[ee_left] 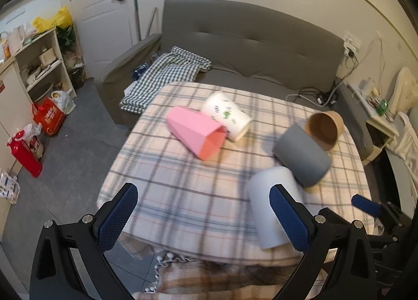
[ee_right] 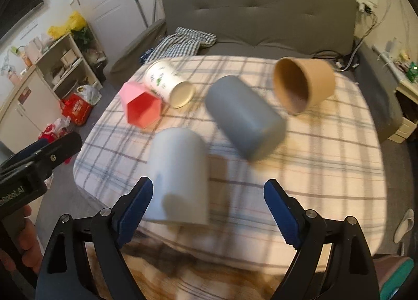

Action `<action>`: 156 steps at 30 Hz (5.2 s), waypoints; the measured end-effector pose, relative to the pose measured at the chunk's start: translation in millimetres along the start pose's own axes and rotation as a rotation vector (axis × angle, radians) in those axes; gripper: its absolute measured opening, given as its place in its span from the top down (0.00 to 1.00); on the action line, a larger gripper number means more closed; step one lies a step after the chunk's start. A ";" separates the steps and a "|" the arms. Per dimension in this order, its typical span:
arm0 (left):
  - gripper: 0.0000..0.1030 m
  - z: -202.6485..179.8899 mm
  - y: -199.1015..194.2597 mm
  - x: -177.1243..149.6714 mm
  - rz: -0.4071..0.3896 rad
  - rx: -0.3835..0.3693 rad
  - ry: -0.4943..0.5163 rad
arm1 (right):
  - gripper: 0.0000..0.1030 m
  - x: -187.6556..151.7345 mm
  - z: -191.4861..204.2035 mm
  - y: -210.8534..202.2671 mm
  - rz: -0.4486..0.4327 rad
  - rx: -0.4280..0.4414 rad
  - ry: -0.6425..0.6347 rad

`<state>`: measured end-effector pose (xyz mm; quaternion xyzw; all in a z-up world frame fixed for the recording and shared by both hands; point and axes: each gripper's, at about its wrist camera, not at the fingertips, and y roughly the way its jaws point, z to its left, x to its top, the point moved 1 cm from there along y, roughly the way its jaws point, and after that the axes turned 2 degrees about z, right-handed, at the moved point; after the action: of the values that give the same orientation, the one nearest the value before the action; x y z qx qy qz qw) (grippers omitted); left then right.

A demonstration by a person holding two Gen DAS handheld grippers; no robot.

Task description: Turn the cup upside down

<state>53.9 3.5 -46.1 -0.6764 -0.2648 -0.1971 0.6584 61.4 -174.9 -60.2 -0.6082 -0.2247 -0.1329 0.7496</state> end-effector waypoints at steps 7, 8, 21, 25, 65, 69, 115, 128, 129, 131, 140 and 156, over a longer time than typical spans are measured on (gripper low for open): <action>0.00 -33.5 -4.5 0.8 0.008 -0.007 0.056 | 0.15 -0.3 -35.6 -25.9 -0.008 -0.069 0.007; 0.00 -37.5 -3.6 1.4 0.012 -0.007 0.063 | 0.15 0.1 -38.6 -27.6 -0.009 -0.076 0.007; 0.00 -76.4 50.5 11.1 0.178 -0.013 0.106 | 0.15 1.9 -68.4 -6.7 0.025 -0.095 0.026; 0.00 -82.0 74.0 13.6 0.257 -0.027 0.101 | 0.15 1.3 -78.7 5.8 0.042 -0.099 0.050; 0.31 -64.6 42.9 57.0 0.156 -0.066 0.097 | 0.15 2.4 -68.0 -6.6 -0.005 -0.097 0.066; 0.31 -63.3 48.1 52.0 0.162 -0.046 0.110 | 0.15 -0.6 -69.2 -3.6 0.003 -0.096 0.072; 0.40 -53.0 -82.3 39.6 -0.098 -0.208 0.138 | 0.15 2.9 -36.7 -118.7 -0.211 -0.100 0.068; 0.10 7.2 -116.7 -9.3 -0.285 -0.198 0.068 | 0.09 -19.7 25.1 -145.7 -0.355 -0.073 -0.038; 0.09 11.2 -112.1 -12.8 -0.299 -0.180 0.047 | 0.04 -23.2 26.4 -142.5 -0.366 -0.087 -0.037; 0.08 15.8 -103.0 -21.7 -0.321 -0.157 0.048 | 0.00 -31.7 27.6 -132.7 -0.392 -0.138 -0.022; 0.04 23.5 -74.0 -45.8 -0.309 -0.106 0.051 | 0.00 -47.1 23.2 -94.6 -0.333 -0.149 -0.042; 0.04 31.2 -69.5 -49.8 -0.278 -0.109 0.020 | 0.00 -47.5 24.0 -89.0 -0.312 -0.144 -0.040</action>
<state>-30.6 29.1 -23.7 -0.6662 -0.3382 -0.3069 0.5895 -26.0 -175.1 -4.3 -0.6207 -0.3213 -0.2513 0.6696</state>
